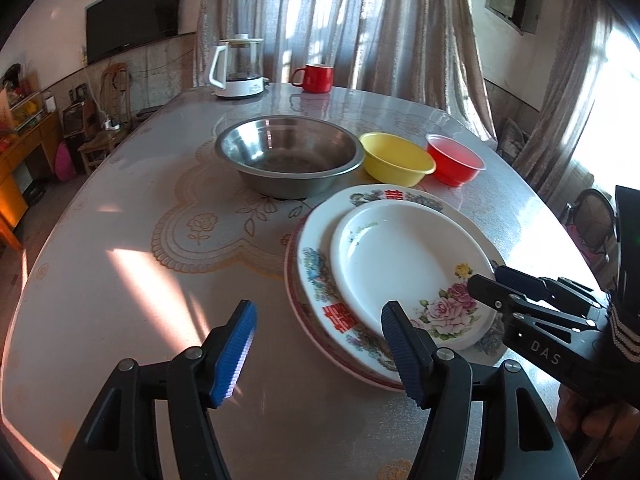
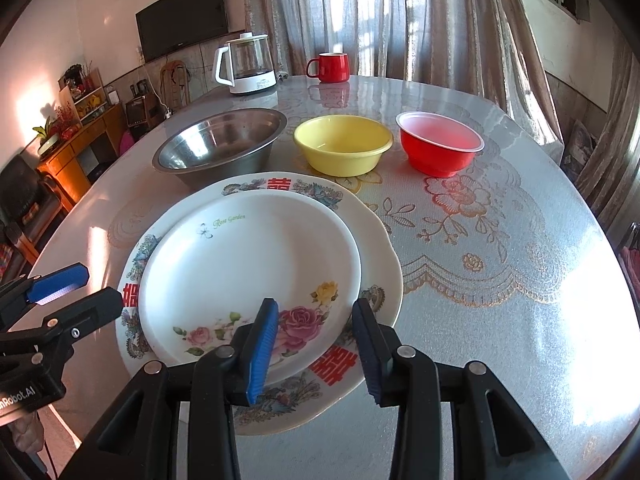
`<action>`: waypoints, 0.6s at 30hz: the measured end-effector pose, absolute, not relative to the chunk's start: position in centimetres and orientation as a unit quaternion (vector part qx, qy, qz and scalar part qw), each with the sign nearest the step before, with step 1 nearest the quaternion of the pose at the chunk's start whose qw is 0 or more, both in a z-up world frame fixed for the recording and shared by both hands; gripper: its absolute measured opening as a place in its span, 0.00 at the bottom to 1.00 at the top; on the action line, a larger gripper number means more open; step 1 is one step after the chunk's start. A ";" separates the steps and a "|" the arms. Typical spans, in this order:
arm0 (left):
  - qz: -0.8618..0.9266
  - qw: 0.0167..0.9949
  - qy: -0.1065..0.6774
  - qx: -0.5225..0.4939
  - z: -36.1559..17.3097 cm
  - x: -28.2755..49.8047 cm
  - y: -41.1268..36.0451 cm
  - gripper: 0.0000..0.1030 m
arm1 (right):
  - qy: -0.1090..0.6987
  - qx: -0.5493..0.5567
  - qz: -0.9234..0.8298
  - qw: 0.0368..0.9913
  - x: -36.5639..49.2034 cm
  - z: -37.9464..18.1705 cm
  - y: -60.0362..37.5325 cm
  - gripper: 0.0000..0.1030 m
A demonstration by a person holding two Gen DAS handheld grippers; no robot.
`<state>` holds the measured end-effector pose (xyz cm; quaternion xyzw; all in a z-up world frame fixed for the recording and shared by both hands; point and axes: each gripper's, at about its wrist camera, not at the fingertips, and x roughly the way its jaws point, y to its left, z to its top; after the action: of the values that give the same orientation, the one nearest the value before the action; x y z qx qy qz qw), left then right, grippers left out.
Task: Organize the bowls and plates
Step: 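Move the right gripper from the plate stack to the steel bowl rim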
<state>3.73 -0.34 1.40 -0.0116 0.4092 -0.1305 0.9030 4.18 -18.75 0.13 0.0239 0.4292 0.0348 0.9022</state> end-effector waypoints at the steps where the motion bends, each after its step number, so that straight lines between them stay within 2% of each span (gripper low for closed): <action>1: -0.126 0.903 0.411 -0.015 1.4 3.8 -0.1 0.64 | 0.429 0.026 0.035 0.902 4.1 0.1 -18.8 0.37; 18: -0.095 0.914 0.394 -0.007 1.6 3.0 1.3 0.64 | 0.418 0.059 0.045 0.905 4.0 0.5 -19.1 0.37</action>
<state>2.98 1.30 1.63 -0.0067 0.3939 -0.0954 0.9141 4.00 -19.10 0.52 0.0591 0.4178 0.0447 0.9055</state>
